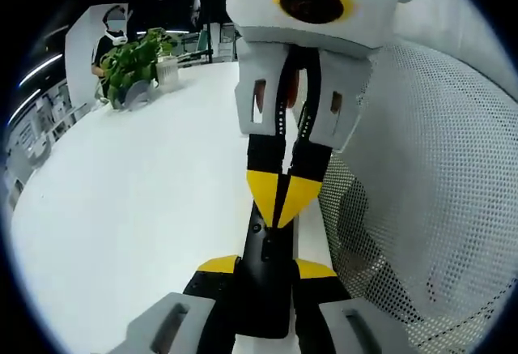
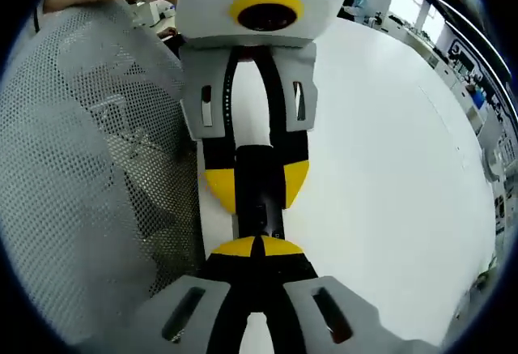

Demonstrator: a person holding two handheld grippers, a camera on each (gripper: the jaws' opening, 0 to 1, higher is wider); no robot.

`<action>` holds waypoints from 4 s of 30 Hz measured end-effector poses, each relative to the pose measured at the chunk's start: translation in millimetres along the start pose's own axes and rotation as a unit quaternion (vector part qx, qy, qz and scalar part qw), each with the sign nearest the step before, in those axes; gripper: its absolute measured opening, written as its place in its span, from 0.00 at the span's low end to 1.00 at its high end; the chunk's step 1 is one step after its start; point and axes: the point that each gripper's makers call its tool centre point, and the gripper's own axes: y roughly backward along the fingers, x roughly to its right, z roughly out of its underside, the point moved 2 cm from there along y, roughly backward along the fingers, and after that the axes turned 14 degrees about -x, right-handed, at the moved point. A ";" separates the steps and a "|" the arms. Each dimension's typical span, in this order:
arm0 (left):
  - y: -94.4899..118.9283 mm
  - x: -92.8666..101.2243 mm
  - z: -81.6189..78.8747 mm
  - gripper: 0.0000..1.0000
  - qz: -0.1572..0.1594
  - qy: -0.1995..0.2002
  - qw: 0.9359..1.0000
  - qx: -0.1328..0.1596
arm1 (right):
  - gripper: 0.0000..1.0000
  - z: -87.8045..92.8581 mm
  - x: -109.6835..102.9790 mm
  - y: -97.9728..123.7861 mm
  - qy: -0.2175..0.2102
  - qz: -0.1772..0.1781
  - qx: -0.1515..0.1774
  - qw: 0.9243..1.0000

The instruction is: Press the specified remote control buttons in sequence, fully releasing each button before pressing the next.

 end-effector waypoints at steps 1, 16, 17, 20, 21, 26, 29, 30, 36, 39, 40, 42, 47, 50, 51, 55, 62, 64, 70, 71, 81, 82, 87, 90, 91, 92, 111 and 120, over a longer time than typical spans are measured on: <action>0.0 0.0 0.1 0.24 0.000 0.000 1.000 0.000 | 0.00 0.9 -1.8 0.6 0.004 0.004 0.001 1.000; -0.9 1.2 -0.1 0.24 -0.002 -0.008 1.000 -0.002 | 0.00 -3.7 -5.2 -2.7 0.158 0.097 -0.036 0.982; -0.8 1.1 -0.1 0.24 -0.002 -0.008 1.000 -0.002 | 0.00 -4.2 -4.6 -2.6 0.135 0.087 -0.026 0.987; -0.8 0.9 0.1 0.24 -0.002 -0.008 1.000 -0.001 | 0.00 -5.4 -1.5 -1.2 0.036 0.036 0.010 0.999; -0.7 0.5 0.0 0.24 -0.002 -0.004 1.000 0.001 | 0.00 -4.9 0.6 -0.7 0.001 0.019 0.026 0.999; -0.4 0.4 -0.1 0.24 -0.001 0.001 1.000 0.004 | 0.00 -6.0 5.1 -0.8 -0.005 0.033 0.033 0.999; 0.1 0.5 0.1 0.24 0.000 0.000 1.000 0.005 | 0.00 -11.2 6.1 -2.2 0.024 0.044 0.023 0.998; -0.1 0.4 0.1 0.24 0.000 0.000 1.000 0.005 | 0.00 -13.1 7.4 -2.4 0.025 0.046 0.024 0.998; -0.3 0.6 0.0 0.24 0.000 -0.001 1.000 0.005 | 0.00 -16.4 12.6 -4.2 0.013 0.021 -0.004 1.000; -0.3 0.6 0.0 0.24 0.000 -0.002 1.000 0.005 | 0.00 -16.2 13.5 -4.1 0.007 0.008 -0.006 1.000; -0.4 0.6 -0.1 0.24 0.000 -0.002 1.000 0.005 | 0.00 -15.4 11.6 -4.2 0.019 0.009 0.002 1.000; -0.4 0.7 0.0 0.24 0.000 -0.002 1.000 0.004 | 0.00 -15.4 10.3 -4.3 0.038 0.019 0.014 0.999; -0.4 0.8 0.3 0.24 0.000 -0.003 1.000 0.004 | 0.00 -20.1 10.8 -4.8 0.044 0.021 0.012 0.999; -0.3 0.9 0.3 0.24 0.000 -0.002 1.000 0.005 | 0.00 -22.7 10.3 -5.4 0.050 0.017 0.013 0.999; -0.3 0.8 0.4 0.24 0.000 -0.003 1.000 0.005 | 0.00 -22.5 10.3 -5.5 0.056 0.016 0.010 0.998; -0.4 0.7 0.6 0.24 0.000 -0.003 1.000 0.005 | 0.00 -23.5 11.2 -5.8 0.057 0.009 0.005 0.998; -0.1 0.8 0.6 0.24 0.000 -0.005 1.000 0.002 | 0.00 -25.1 8.8 -6.6 0.048 0.021 -0.003 0.999; -0.1 1.0 0.7 0.24 -0.002 -0.005 1.000 0.003 | 0.00 -23.7 9.7 -6.1 0.048 0.023 0.003 0.999; -0.2 0.5 0.4 0.24 -0.001 0.001 1.000 0.007 | 0.04 -14.7 13.7 -3.3 -0.005 -0.004 0.050 0.999; -0.1 0.5 0.4 0.24 -0.002 0.001 1.000 0.006 | 0.07 -10.4 14.8 -2.2 -0.007 0.001 0.050 0.999; -1.0 0.6 0.4 0.24 -0.005 -0.002 1.000 0.005 | 0.24 12.3 16.5 -0.7 -0.042 -0.033 0.065 0.996; -1.4 0.8 0.3 0.25 -0.007 -0.004 1.000 0.003 | 0.25 15.1 16.0 -1.3 -0.040 -0.035 0.063 0.997; -1.6 0.9 0.4 0.25 -0.010 -0.001 1.000 0.006 | 0.25 34.8 13.3 -6.0 -0.002 -0.019 0.039 0.999; -1.6 2.0 0.8 0.25 -0.016 -0.003 1.000 0.006 | 0.25 39.1 14.6 -4.8 -0.008 -0.018 0.038 0.999; -1.5 2.0 0.7 0.25 -0.017 -0.004 1.000 0.006 | 0.25 41.1 14.4 -4.4 -0.008 -0.016 0.040 0.999; -1.6 1.8 0.8 0.25 -0.017 0.000 1.000 0.005 | 0.25 42.4 14.7 -4.1 -0.006 -0.014 0.041 0.999; -2.9 2.2 -3.0 0.27 -0.031 0.029 0.998 0.043 | 0.24 55.2 14.5 -1.4 0.016 -0.014 0.028 0.999; -5.0 4.4 -13.8 0.73 -0.004 0.088 0.994 0.069 | 0.24 55.0 14.6 -1.5 0.023 -0.009 0.028 0.999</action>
